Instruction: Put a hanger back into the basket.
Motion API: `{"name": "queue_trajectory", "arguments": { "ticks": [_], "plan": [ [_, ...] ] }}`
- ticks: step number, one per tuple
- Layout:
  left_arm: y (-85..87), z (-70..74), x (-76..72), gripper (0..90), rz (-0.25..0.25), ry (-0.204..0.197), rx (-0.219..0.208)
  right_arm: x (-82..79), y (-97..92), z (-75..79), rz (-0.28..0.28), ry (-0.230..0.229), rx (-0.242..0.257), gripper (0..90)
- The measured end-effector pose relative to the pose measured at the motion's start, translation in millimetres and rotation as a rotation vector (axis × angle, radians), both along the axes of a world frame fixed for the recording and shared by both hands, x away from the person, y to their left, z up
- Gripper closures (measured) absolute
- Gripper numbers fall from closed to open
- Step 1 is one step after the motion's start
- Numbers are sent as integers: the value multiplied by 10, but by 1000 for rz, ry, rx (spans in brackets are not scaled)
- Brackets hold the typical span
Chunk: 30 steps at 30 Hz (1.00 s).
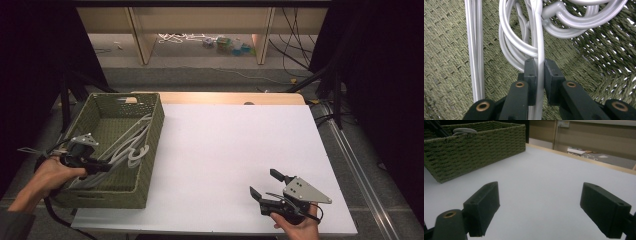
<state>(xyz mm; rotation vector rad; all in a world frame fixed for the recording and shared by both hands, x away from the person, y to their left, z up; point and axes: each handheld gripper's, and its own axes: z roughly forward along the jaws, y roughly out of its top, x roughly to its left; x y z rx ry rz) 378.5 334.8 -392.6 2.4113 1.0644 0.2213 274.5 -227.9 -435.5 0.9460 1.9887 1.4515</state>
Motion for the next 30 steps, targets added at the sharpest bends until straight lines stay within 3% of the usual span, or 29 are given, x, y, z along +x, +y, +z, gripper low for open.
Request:
{"name": "queue_trajectory", "arguments": {
  "ticks": [3,8,11,15,17,19,21,23,30],
  "plan": [
    [-17,-11,-8,811,14,-2,-26,4,0,-2,3,-3,3,167],
    [42,-71,-13,806,61,15,-138,4,-1,-2,3,-1,1,167],
    [51,-108,-9,800,71,19,-144,0,2,3,2,2,-3,168],
    [49,-88,-12,793,60,7,-98,-1,1,1,2,-1,0,168],
    [57,-67,-7,714,69,5,-75,2,5,-3,11,-6,15,168],
    [47,-32,-25,674,104,-23,-122,-1,-4,2,-1,-3,1,167],
    [48,31,-41,633,106,-42,-129,6,-1,-4,-4,-10,5,168],
    [27,117,-69,534,141,-64,-138,7,-3,-2,2,1,1,168],
    [-78,218,-185,392,145,-151,-214,6,-3,-3,3,-1,4,167]
  ]
}}
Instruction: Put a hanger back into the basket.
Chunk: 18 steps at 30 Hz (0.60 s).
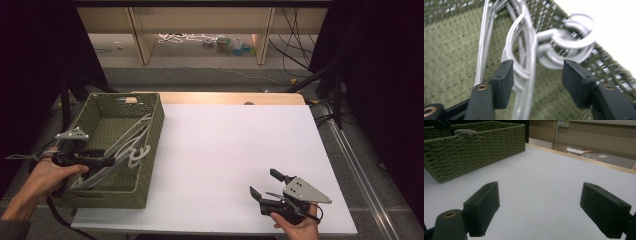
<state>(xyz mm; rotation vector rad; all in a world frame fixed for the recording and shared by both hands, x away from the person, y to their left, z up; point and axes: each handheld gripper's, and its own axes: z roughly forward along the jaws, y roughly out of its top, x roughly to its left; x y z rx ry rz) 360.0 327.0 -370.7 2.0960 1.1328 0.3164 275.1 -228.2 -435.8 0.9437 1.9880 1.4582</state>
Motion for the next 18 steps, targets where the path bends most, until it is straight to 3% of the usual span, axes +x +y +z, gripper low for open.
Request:
{"name": "queue_trajectory", "arguments": {
  "ticks": [2,5,8,10,18],
  "plan": [
    [-30,8,-30,361,-7,-15,11,0,-1,0,0,0,0,167],
    [-110,13,-87,336,45,-85,-86,-2,4,2,-2,-2,0,167],
    [-195,37,-144,320,59,-149,-126,3,3,-3,-4,-6,5,167],
    [-244,46,-171,306,48,-171,-139,-1,0,1,-2,0,-1,167],
    [-381,63,-261,238,96,-254,-167,-5,2,5,-6,2,-5,167]
  ]
}}
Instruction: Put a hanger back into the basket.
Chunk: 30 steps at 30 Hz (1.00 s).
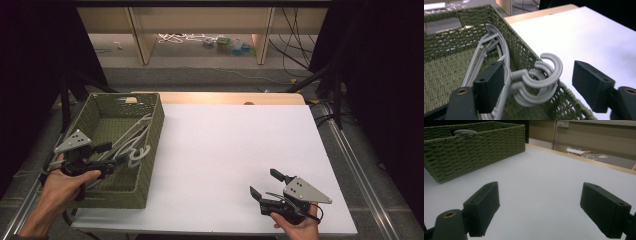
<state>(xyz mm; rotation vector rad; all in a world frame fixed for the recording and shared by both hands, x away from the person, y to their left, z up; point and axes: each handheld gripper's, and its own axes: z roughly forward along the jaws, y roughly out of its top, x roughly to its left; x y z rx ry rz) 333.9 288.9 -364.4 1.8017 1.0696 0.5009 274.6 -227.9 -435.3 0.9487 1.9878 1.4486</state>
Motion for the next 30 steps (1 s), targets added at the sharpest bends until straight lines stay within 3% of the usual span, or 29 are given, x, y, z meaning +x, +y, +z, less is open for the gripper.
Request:
{"name": "queue_trajectory", "arguments": {
  "ticks": [11,13,15,27,30],
  "plan": [
    [-199,-9,-164,226,3,-63,-61,-1,4,0,0,-1,2,167],
    [-233,-21,-183,227,5,-81,-51,4,4,-2,8,-6,5,167],
    [-252,-36,-193,227,2,-80,-38,5,4,-2,11,-9,5,167],
    [-474,-141,-255,233,-10,-121,-106,-4,7,1,11,1,5,167],
    [-542,-173,-280,237,-3,-146,-82,-3,8,1,10,-4,10,167]
  ]
}}
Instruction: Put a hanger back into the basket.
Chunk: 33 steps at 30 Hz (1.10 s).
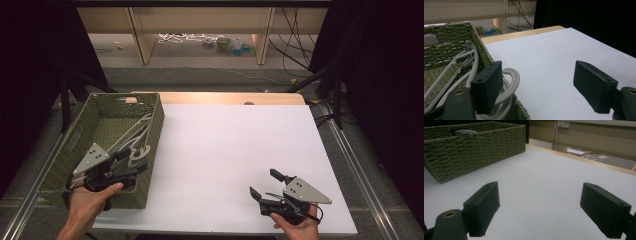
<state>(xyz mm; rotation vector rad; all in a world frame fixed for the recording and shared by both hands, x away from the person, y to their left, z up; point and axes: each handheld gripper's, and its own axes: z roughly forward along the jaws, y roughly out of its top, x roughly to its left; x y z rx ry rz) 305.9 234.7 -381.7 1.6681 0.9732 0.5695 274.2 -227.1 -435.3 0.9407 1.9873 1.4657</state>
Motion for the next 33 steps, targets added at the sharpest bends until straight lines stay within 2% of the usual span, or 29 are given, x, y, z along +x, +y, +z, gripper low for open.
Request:
{"name": "queue_trajectory", "arguments": {
  "ticks": [1,3,4,7,14,16,17,19,22,23,25,26,27,30,31,33],
  "plan": [
    [-18,-11,-8,238,-4,-7,3,7,-3,-1,0,-14,-2,167],
    [-64,-40,-33,239,1,-20,-8,6,-5,0,2,-13,-3,167],
    [-93,-55,-47,239,-3,-31,0,5,-4,0,0,-15,-2,167],
    [-181,-106,-73,240,-22,-32,7,5,2,-3,-1,-21,3,167],
    [-295,-191,-124,240,-30,-58,-4,-12,-3,9,-4,-6,1,160],
    [-317,-221,-142,239,-30,-78,1,-4,3,9,0,-28,12,159],
    [-319,-230,-148,239,-28,-81,-8,-16,0,22,4,-21,7,157],
    [-325,-247,-166,239,-26,-98,-29,-29,14,25,4,-35,12,155],
    [-355,-276,-208,238,-36,-103,-27,-36,21,34,6,-45,3,155],
    [-373,-295,-219,235,-36,-101,-26,-46,27,37,7,-35,7,155],
    [-395,-333,-235,235,-34,-102,-27,-44,41,30,11,-48,33,155],
    [-404,-348,-240,235,-37,-98,-29,-42,41,30,10,-47,33,155],
    [-414,-356,-246,232,-40,-99,-29,-50,28,39,2,-37,11,155],
    [-436,-375,-259,228,-51,-109,-22,-46,14,44,4,-38,18,155],
    [-441,-388,-257,226,-48,-103,-20,-31,20,35,7,-61,36,155],
    [-449,-405,-254,224,-45,-104,-11,-32,17,35,5,-62,33,154]
  ]
}}
